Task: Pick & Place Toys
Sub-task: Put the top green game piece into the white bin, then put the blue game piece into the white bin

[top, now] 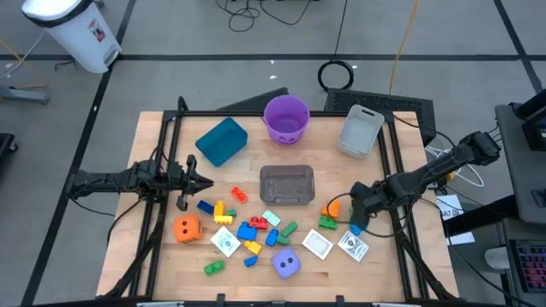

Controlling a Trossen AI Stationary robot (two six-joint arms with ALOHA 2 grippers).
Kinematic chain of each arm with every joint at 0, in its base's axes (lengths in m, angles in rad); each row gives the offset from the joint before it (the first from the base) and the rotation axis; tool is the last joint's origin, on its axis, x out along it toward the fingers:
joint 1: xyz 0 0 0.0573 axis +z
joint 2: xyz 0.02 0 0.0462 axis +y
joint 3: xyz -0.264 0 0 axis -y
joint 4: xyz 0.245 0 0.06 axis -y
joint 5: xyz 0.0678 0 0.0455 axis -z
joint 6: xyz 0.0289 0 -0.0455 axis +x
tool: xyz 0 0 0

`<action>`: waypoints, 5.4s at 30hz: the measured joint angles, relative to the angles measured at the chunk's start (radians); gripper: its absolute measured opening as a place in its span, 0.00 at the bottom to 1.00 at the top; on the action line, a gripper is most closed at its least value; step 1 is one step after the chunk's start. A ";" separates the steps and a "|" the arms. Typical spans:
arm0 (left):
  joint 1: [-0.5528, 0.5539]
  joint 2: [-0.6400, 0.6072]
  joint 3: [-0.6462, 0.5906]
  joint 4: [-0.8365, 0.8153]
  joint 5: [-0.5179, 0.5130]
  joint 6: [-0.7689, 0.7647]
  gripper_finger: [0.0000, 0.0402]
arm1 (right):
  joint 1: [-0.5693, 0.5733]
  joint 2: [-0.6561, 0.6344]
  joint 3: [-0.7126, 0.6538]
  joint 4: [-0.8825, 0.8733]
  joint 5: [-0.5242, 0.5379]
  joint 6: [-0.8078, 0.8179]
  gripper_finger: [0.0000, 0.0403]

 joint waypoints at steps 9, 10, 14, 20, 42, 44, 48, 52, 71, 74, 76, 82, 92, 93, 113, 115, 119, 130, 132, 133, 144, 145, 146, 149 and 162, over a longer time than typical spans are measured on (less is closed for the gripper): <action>0.000 0.000 0.000 0.000 0.000 0.000 0.10 | 0.000 -0.003 -0.036 0.073 0.034 -0.424 0.63; 0.000 0.000 0.000 0.000 0.000 0.000 0.10 | 0.000 -0.003 -0.036 0.072 0.053 -0.460 0.62; 0.000 0.000 0.000 0.000 0.000 0.000 0.10 | 0.000 0.001 -0.042 0.072 0.207 -0.511 0.60; 0.000 0.000 0.000 0.001 0.000 0.000 0.10 | -0.017 0.002 -0.041 0.111 0.383 -0.517 0.57; 0.000 0.000 0.000 -0.001 0.000 0.000 0.10 | -0.248 0.053 -0.179 0.329 0.149 -0.605 0.56; 0.000 0.000 0.000 0.000 0.000 0.000 0.10 | -0.262 0.055 -0.185 0.335 0.149 -0.580 0.54; 0.000 0.000 0.000 -0.001 0.000 0.000 0.10 | -0.275 0.041 -0.178 0.339 0.139 -0.544 0.46; 0.000 0.000 0.000 -0.002 0.001 0.000 0.10 | -0.275 0.022 -0.156 0.337 0.142 -0.538 0.36; 0.000 0.000 0.000 -0.003 0.001 0.000 0.10 | -0.574 -0.096 0.056 0.536 0.469 -0.791 0.36; 0.000 0.000 0.000 -0.003 0.000 0.000 0.10 | -0.770 -0.104 0.064 0.555 0.463 -0.830 0.36; 0.000 0.000 0.000 -0.003 0.000 0.000 0.10 | -0.912 -0.097 0.064 0.555 0.442 -0.823 0.37; 0.000 0.000 0.000 -0.003 0.001 0.000 0.10 | -1.265 -0.015 0.050 0.558 0.239 -0.773 0.38; 0.000 0.000 0.000 -0.003 0.000 0.000 0.10 | -1.406 0.126 -0.020 0.692 0.150 -0.775 0.45; 0.000 0.000 0.000 -0.003 0.000 0.000 0.10 | -1.405 0.129 -0.024 0.708 0.148 -0.778 0.46; 0.000 0.000 0.000 -0.003 0.000 0.000 0.10 | -1.129 -0.170 -0.026 0.731 -0.444 -0.824 0.69; 0.000 0.000 0.000 -0.003 0.000 0.000 0.10 | -1.018 -0.197 -0.026 0.765 -0.486 -0.824 0.68; 0.000 0.000 0.000 -0.003 0.000 0.000 0.10 | -0.755 -0.207 -0.026 0.853 -0.500 -0.824 0.68; 0.000 0.000 0.000 -0.003 0.000 0.000 0.10 | -0.068 -0.004 -0.026 1.391 -0.454 -0.795 0.68; 0.000 0.000 0.000 -0.003 0.000 0.000 0.10 | 0.023 0.052 -0.023 1.501 -0.346 -0.743 0.69; 0.000 0.000 0.000 -0.003 0.000 0.000 0.10 | 0.061 0.075 -0.010 1.496 -0.269 -0.720 0.70; 0.000 0.000 0.000 -0.003 0.000 0.000 0.10 | 0.190 0.191 0.336 0.172 0.255 -0.199 0.80; 0.000 0.000 0.000 -0.003 0.000 0.000 0.10 | 0.184 0.192 0.335 0.105 0.252 -0.145 0.80; 0.000 0.000 0.000 -0.003 0.000 0.000 0.10 | 0.177 0.192 0.329 0.051 0.249 -0.103 0.80; 0.000 0.000 0.000 -0.003 0.000 0.000 0.10 | 0.152 0.192 0.299 -0.088 0.201 -0.023 0.79; 0.000 0.000 0.000 -0.002 0.000 0.000 0.10 | 0.085 0.192 0.104 -0.005 0.019 0.015 0.79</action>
